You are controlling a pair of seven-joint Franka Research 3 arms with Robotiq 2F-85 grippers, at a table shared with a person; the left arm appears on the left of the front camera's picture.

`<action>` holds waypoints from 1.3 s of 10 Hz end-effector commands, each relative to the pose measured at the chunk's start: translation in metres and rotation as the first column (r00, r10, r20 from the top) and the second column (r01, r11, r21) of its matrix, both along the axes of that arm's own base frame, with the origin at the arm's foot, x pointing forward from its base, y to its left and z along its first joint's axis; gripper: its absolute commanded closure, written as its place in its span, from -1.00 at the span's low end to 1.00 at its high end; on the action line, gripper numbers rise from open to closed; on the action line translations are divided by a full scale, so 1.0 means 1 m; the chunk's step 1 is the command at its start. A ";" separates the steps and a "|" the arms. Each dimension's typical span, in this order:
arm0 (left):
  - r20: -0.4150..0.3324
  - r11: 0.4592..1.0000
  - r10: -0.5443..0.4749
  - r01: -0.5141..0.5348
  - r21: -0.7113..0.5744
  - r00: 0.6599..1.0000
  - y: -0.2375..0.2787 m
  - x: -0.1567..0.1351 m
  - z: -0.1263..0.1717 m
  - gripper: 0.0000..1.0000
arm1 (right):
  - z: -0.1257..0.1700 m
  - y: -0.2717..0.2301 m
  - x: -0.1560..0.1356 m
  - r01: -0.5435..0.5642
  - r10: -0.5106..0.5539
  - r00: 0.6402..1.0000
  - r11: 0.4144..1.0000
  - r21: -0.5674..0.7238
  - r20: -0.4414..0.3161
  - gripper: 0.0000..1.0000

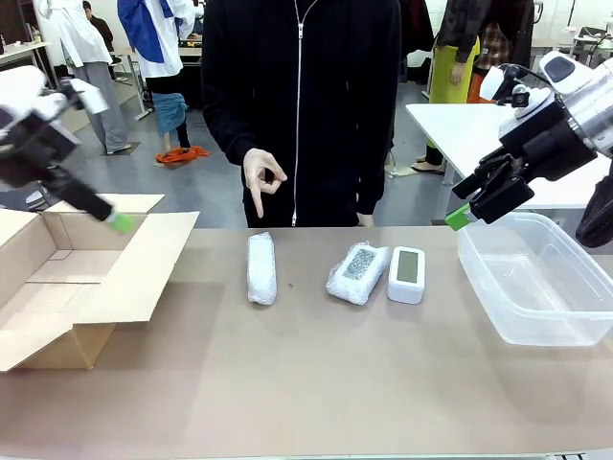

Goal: Separate and place wrapped and unwrapped clocks.
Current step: Pick up the Digital clock indicated by the person.

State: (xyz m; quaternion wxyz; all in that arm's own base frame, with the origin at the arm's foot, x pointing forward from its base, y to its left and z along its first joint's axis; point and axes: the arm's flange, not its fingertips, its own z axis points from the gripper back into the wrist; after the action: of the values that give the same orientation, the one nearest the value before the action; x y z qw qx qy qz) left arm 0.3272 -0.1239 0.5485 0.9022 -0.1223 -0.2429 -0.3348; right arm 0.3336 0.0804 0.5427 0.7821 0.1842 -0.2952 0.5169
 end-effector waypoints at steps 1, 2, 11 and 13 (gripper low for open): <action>-0.119 0.944 0.328 -0.321 0.073 0.937 -0.054 0.025 0.012 -1.00 | 0.000 0.000 0.004 -0.017 0.018 1.000 0.999 0.027 -0.011 -1.00; -0.104 0.862 0.503 -0.488 0.137 0.858 -0.081 0.028 0.007 -1.00 | 0.000 0.000 0.004 -0.017 0.018 1.000 0.999 0.027 -0.011 -1.00; -0.170 0.762 0.647 -0.633 0.136 0.743 -0.135 0.049 -0.025 -1.00 | 0.000 0.000 0.004 -0.017 0.018 1.000 0.999 0.027 -0.011 -1.00; -0.217 0.710 0.702 -0.691 0.136 0.678 -0.165 0.071 -0.024 -1.00 | 0.000 0.000 0.004 -0.017 0.018 1.000 0.999 0.027 -0.011 -1.00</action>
State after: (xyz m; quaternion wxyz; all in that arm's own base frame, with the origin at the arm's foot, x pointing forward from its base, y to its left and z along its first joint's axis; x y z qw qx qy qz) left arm 0.3846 -0.2704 0.5256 0.9869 -0.0477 -0.1531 0.0155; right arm 0.3339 0.0798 0.5427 0.7836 0.1826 -0.2943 0.5158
